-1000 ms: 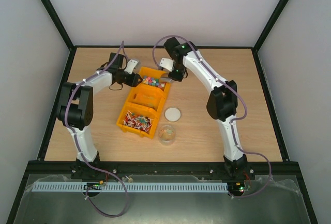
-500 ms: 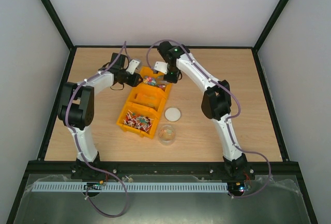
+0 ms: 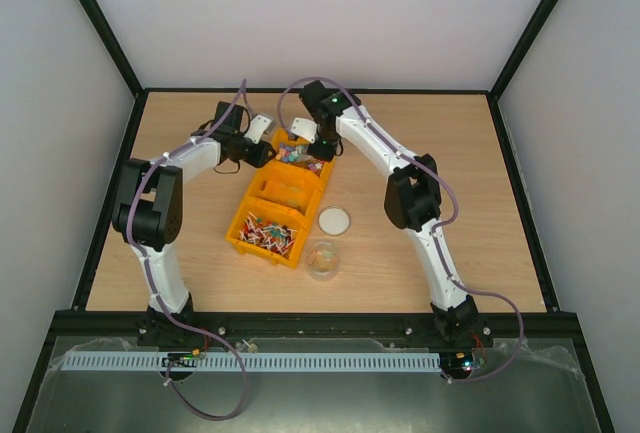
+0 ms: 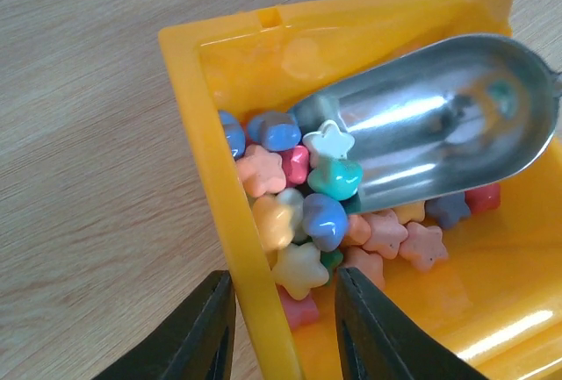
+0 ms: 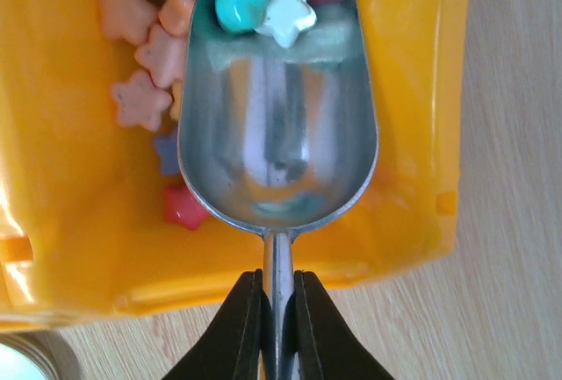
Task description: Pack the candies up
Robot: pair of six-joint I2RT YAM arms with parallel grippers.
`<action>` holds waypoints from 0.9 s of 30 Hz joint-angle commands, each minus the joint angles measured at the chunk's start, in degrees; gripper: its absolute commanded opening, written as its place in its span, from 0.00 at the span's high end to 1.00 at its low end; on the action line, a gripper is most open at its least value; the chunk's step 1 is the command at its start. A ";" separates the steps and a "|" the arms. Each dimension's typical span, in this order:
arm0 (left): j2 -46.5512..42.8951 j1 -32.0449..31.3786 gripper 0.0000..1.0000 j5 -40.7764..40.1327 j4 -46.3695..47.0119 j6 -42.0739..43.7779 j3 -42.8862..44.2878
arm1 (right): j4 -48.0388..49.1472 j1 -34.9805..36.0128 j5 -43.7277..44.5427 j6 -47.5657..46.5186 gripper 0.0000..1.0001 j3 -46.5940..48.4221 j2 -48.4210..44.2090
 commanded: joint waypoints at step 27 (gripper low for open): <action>2.49 3.52 0.62 5.84 -1.75 -2.27 3.97 | 33.71 -7.82 -31.65 13.76 0.99 -36.49 -15.71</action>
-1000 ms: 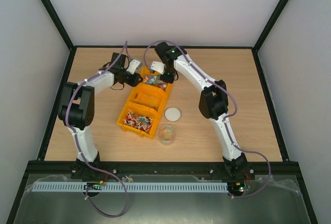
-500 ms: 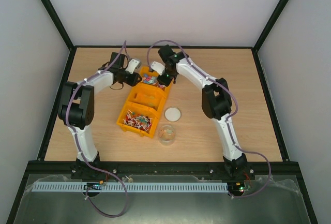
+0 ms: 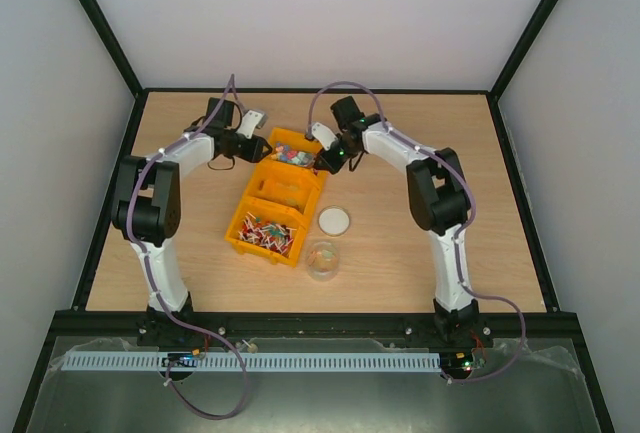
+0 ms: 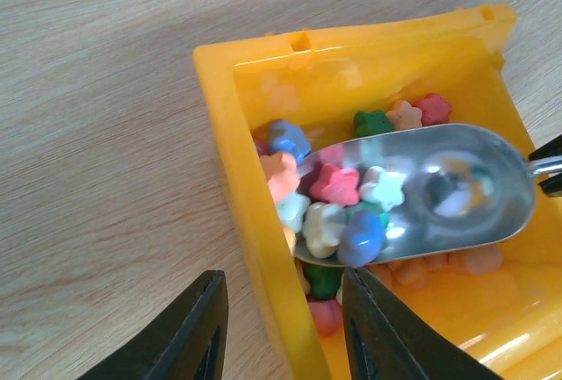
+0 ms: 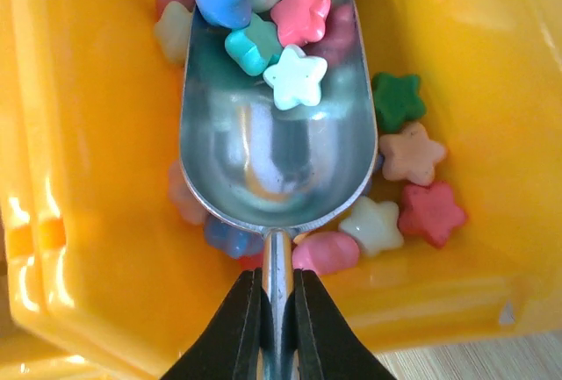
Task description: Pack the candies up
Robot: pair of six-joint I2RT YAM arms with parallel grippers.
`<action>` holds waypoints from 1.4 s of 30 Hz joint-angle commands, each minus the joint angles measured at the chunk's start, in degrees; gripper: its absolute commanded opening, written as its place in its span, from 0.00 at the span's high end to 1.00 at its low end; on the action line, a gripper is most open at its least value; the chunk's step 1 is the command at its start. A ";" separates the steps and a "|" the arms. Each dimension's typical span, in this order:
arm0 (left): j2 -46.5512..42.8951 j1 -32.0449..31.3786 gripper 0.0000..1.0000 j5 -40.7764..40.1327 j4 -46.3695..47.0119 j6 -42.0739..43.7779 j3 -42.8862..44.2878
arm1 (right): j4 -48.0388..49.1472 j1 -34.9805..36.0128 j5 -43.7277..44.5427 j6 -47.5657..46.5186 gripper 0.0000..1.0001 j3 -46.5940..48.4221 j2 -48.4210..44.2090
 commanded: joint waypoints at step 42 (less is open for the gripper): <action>-1.03 1.17 0.52 0.60 -4.73 1.98 4.14 | 11.83 -9.39 -19.30 -0.12 0.99 -19.68 -19.65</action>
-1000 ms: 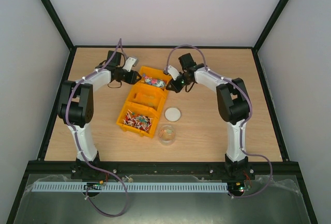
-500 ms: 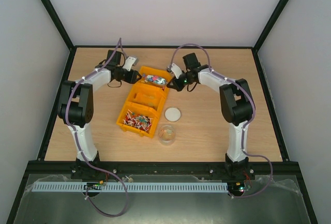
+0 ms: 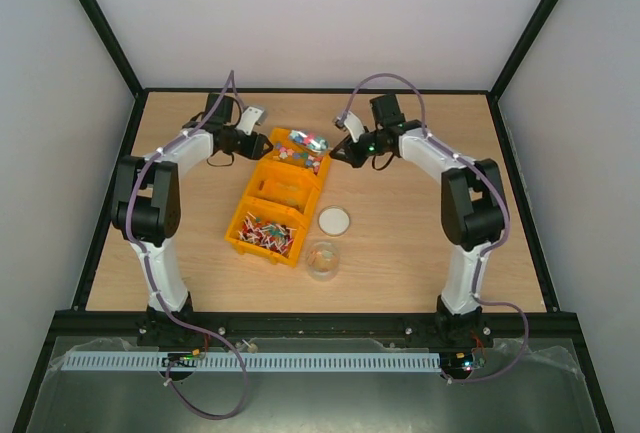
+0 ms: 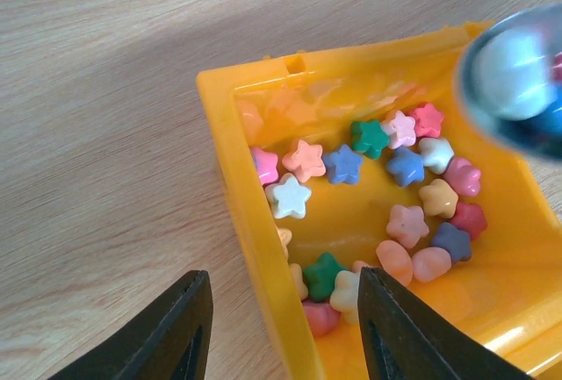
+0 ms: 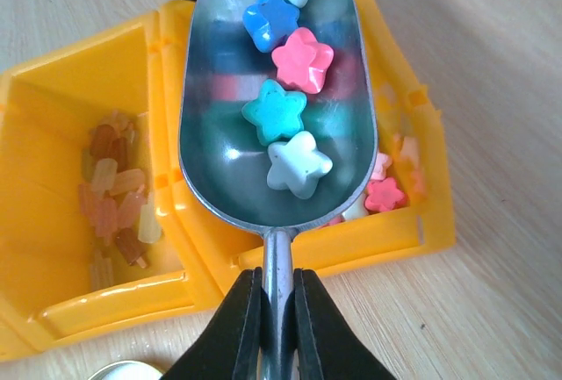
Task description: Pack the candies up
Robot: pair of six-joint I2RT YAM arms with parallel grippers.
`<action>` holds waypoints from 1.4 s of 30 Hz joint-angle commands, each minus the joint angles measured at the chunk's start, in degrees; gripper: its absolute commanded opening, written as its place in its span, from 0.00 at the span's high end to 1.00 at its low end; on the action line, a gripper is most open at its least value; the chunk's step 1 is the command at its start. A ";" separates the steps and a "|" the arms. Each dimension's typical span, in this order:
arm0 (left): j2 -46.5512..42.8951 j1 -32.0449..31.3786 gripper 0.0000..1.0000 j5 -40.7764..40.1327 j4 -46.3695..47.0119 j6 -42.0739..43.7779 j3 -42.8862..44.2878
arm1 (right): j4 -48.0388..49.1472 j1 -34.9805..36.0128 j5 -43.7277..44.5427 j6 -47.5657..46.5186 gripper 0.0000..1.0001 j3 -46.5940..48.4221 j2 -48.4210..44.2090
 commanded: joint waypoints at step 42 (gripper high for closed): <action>-14.97 0.45 0.49 -0.30 -2.88 4.80 -10.92 | -42.15 2.52 4.13 -49.92 0.99 -25.97 -41.41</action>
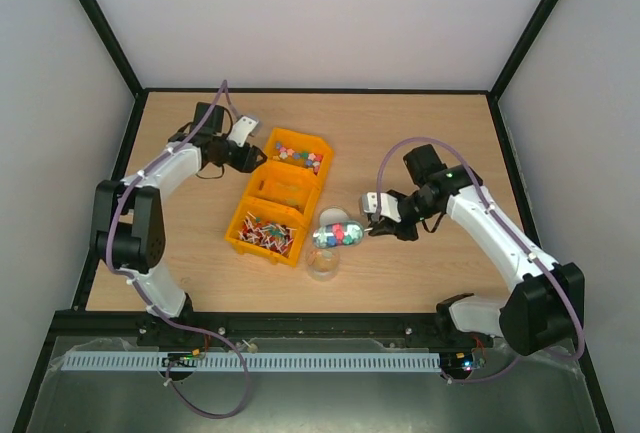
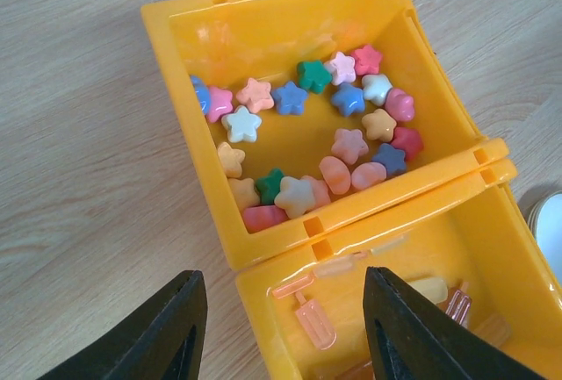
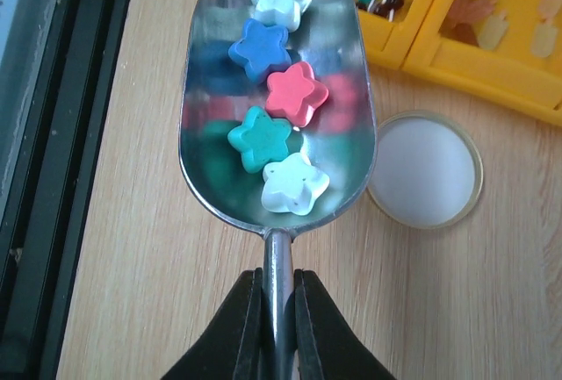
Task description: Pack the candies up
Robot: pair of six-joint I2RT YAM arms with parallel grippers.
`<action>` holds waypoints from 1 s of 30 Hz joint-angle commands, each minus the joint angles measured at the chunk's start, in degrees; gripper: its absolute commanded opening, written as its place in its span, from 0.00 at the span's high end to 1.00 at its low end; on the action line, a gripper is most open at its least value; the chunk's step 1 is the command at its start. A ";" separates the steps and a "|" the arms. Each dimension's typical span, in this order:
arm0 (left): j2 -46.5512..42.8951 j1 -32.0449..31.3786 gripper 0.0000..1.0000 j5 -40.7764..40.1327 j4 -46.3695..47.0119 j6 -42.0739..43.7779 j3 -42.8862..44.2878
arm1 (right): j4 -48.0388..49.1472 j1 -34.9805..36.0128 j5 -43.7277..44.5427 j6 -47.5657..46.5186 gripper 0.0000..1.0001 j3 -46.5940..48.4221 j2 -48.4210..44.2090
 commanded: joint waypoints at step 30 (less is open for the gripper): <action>-2.86 0.32 0.49 1.62 1.16 -0.92 -2.31 | -9.91 7.34 16.99 1.67 0.99 2.13 0.32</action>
